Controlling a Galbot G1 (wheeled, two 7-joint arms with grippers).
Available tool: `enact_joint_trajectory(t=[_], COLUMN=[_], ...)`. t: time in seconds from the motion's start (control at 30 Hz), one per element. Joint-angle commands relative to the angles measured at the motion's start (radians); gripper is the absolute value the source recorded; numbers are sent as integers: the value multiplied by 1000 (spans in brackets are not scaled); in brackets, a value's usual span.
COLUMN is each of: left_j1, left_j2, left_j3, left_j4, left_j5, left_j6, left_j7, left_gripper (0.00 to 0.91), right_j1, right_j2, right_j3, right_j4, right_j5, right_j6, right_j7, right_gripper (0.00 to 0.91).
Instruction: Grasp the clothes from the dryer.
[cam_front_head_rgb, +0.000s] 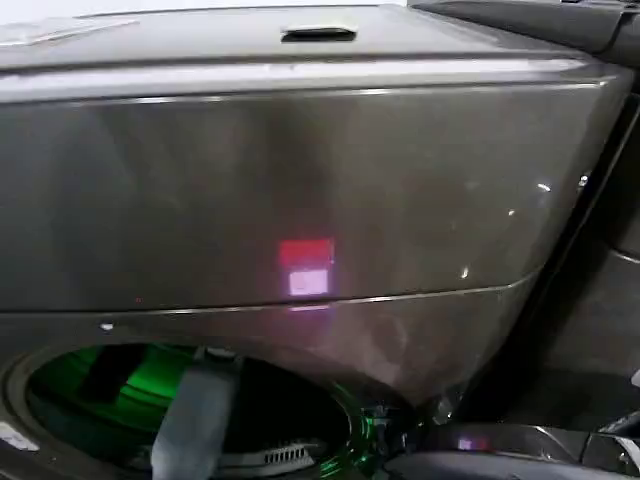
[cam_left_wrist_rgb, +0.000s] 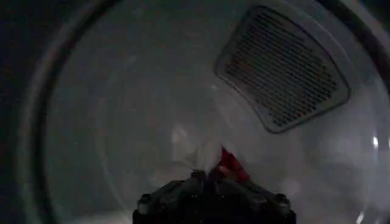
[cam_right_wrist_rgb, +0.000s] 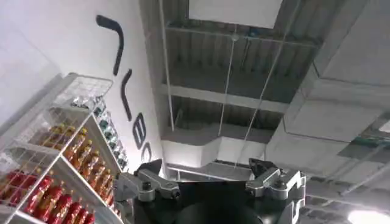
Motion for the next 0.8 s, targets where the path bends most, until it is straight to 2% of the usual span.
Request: enact_joint_trajectory(t=[0.03, 0.3, 0.37, 0.8], left_j1=[149, 150, 148, 140], left_j2=[4, 11, 9, 0], left_j3=[-43, -36, -30, -16], left_j4=[-222, -235, -235, -241], left_j5=[-50, -81, -80, -78], left_j6=[28, 42, 45, 61], left_j7=[-85, -81, -81, -86], left_gripper=[0, 0, 0, 0], right_j1=[-8, -23, -21, -41], right_j2=[-1, 2, 2, 3], right_j3=[6, 23, 37, 70], right_j4=[-8, -7, 1, 27], right_j5=[-22, -22, -16, 12], right_j6=[17, 14, -7, -81], right_j7=[8, 8, -6, 3], right_gripper=[907, 907, 907, 907])
